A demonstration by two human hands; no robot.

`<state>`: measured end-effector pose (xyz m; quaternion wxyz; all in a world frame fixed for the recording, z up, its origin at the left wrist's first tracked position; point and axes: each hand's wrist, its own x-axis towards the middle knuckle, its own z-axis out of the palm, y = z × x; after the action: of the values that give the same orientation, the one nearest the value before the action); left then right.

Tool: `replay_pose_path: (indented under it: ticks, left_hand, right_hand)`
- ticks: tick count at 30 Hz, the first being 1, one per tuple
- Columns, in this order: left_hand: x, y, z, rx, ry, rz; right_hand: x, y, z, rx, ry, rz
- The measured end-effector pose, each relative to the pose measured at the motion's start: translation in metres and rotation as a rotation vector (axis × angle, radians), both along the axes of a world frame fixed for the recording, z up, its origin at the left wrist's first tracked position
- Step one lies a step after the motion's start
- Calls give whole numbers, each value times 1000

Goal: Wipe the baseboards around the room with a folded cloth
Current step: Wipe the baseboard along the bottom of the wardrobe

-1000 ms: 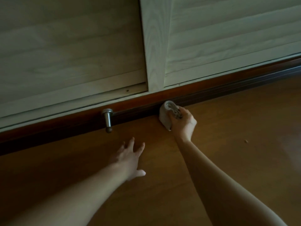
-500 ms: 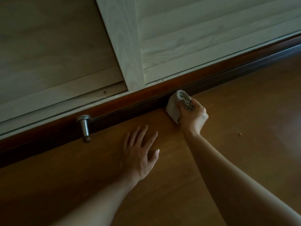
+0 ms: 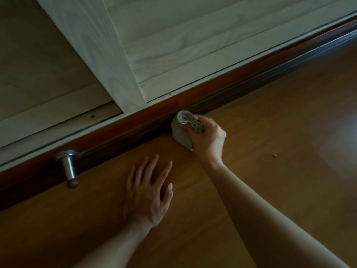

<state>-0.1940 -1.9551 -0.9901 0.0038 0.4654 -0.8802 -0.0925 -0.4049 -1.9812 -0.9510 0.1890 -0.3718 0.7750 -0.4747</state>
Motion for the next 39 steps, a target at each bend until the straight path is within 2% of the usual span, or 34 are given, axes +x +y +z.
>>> replay_pose_path:
  ticks: [5, 11, 15, 19, 22, 26, 32, 37, 39]
  left_hand:
    - [1, -1, -3, 5, 20, 6]
    - [0, 0, -4, -9, 59, 14]
    - [0, -1, -4, -3, 37, 12]
    - [0, 0, -5, -9, 42, 12]
    - [1, 0, -4, -11, 55, 12]
    - [0, 0, -4, -13, 52, 11]
    - [0, 0, -4, -18, 13, 8]
    - [-1, -1, -6, -20, 3, 9]
    - [0, 0, -6, -23, 12, 13]
  right_hand:
    - [-61, -4, 3, 39, -78, -325]
    - [-93, -9, 8, 28, -89, -477]
    - [-95, -6, 9, 36, -72, -395]
    - [-109, -6, 13, 9, -101, -477]
    - [-112, -3, 11, 14, -107, -418]
    - [-107, -5, 12, 7, -140, -467]
    - [-51, 0, -5, 4, -80, -213]
    - [-58, -2, 4, 3, -51, -367]
    - [-50, -3, 4, 8, -43, -343]
